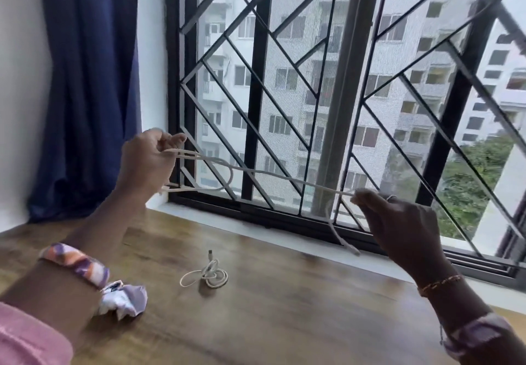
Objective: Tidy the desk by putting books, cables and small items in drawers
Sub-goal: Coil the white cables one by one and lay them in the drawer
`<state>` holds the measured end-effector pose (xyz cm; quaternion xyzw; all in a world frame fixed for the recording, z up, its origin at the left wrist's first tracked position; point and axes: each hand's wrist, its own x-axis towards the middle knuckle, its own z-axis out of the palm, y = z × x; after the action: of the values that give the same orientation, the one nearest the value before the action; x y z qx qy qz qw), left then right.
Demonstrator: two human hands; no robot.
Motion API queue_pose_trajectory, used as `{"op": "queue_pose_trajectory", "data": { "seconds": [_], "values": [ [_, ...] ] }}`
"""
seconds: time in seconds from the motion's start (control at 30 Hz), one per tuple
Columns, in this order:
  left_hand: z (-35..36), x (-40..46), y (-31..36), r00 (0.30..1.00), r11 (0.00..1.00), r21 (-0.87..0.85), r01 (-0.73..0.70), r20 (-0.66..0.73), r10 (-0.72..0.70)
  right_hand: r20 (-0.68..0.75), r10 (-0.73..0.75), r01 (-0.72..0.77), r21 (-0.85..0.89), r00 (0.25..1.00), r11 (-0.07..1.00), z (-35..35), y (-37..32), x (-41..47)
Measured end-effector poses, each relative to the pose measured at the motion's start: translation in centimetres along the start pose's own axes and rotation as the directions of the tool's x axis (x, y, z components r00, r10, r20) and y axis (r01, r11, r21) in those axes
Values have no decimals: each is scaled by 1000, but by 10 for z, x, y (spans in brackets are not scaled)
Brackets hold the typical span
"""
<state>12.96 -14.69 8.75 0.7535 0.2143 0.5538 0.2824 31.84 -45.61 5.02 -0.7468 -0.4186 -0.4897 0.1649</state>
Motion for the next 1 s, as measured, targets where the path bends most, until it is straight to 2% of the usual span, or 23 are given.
{"op": "queue_pose_trajectory", "data": {
  "seconds": [0.03,0.07,0.1,0.13,0.2,0.23,0.27,0.37,0.43,0.53,0.63,0.73,0.83,0.9,1.0],
  "values": [
    [2,-1,4,969,952,-195,236,116,-217,39,52,-53,31,998,998,3,-5,0],
    [4,-4,10,897,838,-330,435,244,-369,94,106,-112,70,990,991,7,-10,0],
    [8,-8,15,833,745,-382,547,333,-441,186,160,-182,110,970,977,12,-15,1],
    [12,-13,21,803,714,-379,589,371,-467,325,189,-252,162,926,954,18,-19,2],
    [22,-22,34,792,725,-344,596,400,-461,617,126,-366,280,777,888,28,-25,3],
    [27,-26,39,794,733,-336,591,403,-455,704,59,-397,327,708,857,29,-30,5],
    [32,-29,44,796,738,-334,586,406,-449,729,-4,-415,395,685,820,29,-36,8],
    [44,-37,55,811,782,-308,542,436,-390,608,-50,-463,652,792,600,19,-68,21],
    [52,-44,62,829,845,-273,460,473,-299,493,-35,-423,780,870,462,10,-90,33],
    [59,-53,74,849,894,-281,348,500,-173,311,97,-325,877,946,355,1,-102,46],
    [56,-54,78,850,908,-295,296,516,-110,252,164,-296,881,954,370,3,-96,48],
    [51,-54,79,790,903,-293,314,608,-77,254,170,-302,871,952,388,6,-97,45],
    [41,-58,76,668,809,-423,408,743,51,199,247,-293,846,948,446,8,-89,46],
    [33,-58,72,603,728,-501,468,783,152,241,319,-356,855,917,378,6,-78,47],
    [29,-61,71,611,678,-537,503,775,161,305,316,-410,841,899,354,5,-76,43]
  ]
}}
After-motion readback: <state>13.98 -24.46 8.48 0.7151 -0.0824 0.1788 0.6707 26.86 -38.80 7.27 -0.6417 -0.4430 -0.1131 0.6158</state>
